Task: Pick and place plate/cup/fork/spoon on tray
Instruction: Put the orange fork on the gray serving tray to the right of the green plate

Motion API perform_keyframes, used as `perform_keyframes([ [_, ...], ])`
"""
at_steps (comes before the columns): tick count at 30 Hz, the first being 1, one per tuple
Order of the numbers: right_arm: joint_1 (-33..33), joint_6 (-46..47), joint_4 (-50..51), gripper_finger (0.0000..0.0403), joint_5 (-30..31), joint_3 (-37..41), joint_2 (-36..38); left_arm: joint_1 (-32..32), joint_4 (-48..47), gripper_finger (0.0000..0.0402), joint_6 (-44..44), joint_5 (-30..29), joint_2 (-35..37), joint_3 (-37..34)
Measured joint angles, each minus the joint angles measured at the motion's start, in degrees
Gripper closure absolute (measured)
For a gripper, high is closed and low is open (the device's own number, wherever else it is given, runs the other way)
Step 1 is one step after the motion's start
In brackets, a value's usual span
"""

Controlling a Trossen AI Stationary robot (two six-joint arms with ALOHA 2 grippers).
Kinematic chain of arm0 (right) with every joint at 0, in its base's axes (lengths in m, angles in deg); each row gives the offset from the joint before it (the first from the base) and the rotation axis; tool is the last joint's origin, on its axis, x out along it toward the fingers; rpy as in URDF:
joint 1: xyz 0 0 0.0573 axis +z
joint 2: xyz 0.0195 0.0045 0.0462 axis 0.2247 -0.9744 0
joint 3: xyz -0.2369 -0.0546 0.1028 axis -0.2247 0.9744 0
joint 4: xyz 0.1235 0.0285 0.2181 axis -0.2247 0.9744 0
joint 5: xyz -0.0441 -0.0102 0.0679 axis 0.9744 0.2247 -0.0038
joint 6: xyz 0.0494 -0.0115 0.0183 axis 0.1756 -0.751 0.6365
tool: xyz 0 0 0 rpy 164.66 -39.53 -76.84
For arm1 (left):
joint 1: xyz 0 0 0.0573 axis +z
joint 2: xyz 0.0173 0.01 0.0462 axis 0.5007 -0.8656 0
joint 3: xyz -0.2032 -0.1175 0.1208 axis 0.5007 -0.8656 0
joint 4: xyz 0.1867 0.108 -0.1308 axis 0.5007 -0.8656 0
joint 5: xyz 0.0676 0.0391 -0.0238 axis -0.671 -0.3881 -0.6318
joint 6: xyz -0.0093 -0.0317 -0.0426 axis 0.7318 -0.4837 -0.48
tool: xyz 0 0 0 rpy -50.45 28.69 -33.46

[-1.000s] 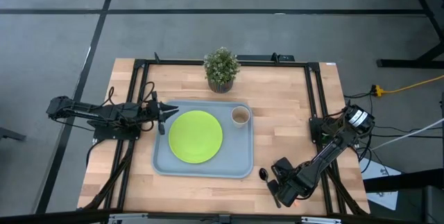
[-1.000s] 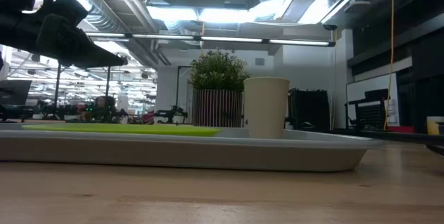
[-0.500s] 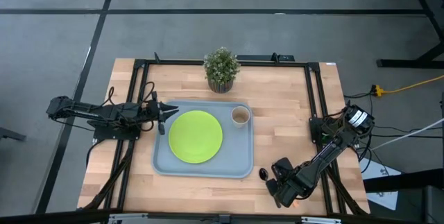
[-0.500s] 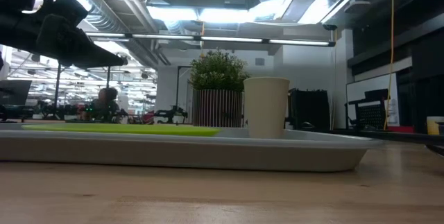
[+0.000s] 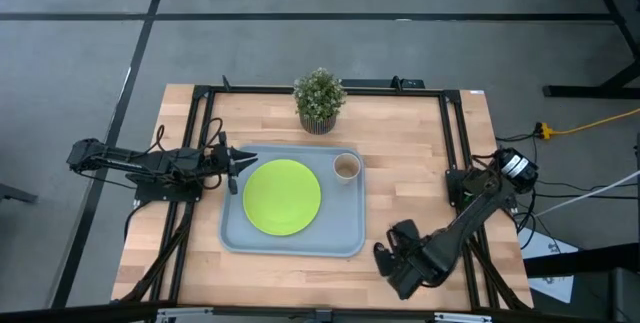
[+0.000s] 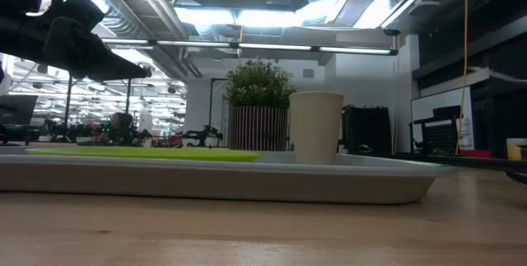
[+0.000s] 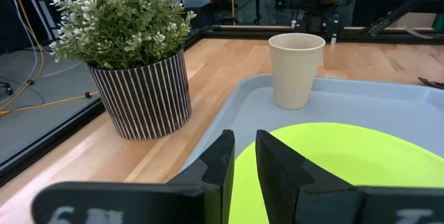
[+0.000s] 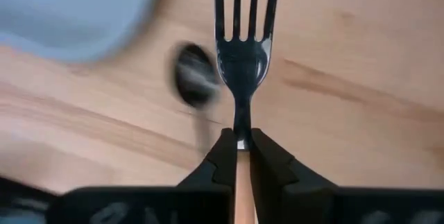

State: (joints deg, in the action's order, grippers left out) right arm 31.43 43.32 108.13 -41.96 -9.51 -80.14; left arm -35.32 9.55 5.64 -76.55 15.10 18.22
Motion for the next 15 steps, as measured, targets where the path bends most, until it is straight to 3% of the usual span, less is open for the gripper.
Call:
perform_keyframes([
  [10, -10.7, -4.2, -6.2, 0.0383, 1.0, -0.1, 0.0, 0.0, 0.0, 0.0348, 0.0, 0.0, 0.0, 0.0],
  [15, -15.2, -9.2, -12.1, 0.0383, 5.4, -0.1, -0.6, 0.0, 0.0, 0.0348, 0.0, 0.0, 0.0, 0.0],
])
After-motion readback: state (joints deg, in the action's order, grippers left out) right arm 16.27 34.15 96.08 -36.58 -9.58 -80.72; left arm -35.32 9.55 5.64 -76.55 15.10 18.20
